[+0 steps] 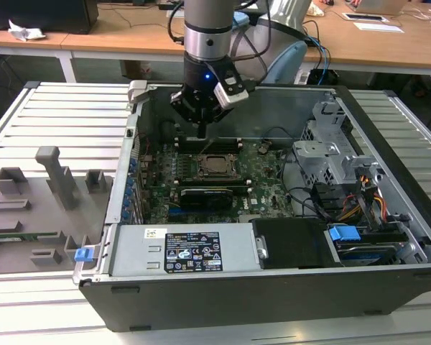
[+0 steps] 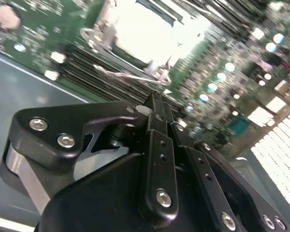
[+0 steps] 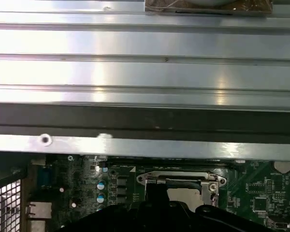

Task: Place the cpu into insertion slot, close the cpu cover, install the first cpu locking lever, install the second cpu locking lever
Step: 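Install the first cpu locking lever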

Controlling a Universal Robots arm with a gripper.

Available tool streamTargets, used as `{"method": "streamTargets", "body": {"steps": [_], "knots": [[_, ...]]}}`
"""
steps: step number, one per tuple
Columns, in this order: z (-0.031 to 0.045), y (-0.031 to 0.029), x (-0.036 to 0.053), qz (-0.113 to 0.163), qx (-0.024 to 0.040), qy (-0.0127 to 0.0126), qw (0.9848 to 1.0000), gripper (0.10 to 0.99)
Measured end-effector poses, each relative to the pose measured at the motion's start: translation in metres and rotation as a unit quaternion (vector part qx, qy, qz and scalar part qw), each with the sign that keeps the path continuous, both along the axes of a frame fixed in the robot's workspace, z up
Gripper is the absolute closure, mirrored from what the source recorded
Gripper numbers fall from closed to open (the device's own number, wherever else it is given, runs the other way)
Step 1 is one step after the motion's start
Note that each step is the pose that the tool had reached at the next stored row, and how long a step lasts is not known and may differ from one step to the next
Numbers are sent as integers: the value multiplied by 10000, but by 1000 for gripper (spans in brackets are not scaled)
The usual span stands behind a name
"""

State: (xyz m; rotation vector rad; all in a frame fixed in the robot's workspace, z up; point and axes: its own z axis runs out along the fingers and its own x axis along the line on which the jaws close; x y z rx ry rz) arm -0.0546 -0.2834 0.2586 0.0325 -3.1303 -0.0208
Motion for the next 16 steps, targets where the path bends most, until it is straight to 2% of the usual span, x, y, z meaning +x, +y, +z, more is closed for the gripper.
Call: {"method": "streamTargets", "body": {"steps": [3,5,6,9,16], "knots": [[-12,3,135,-1,5,2,10000,980],[-16,3,143,4,194,2,9998,980],[-23,3,144,4,208,1,9998,980],[-46,3,144,16,185,-7,9998,980],[-137,3,164,23,195,-14,9998,980]]}}
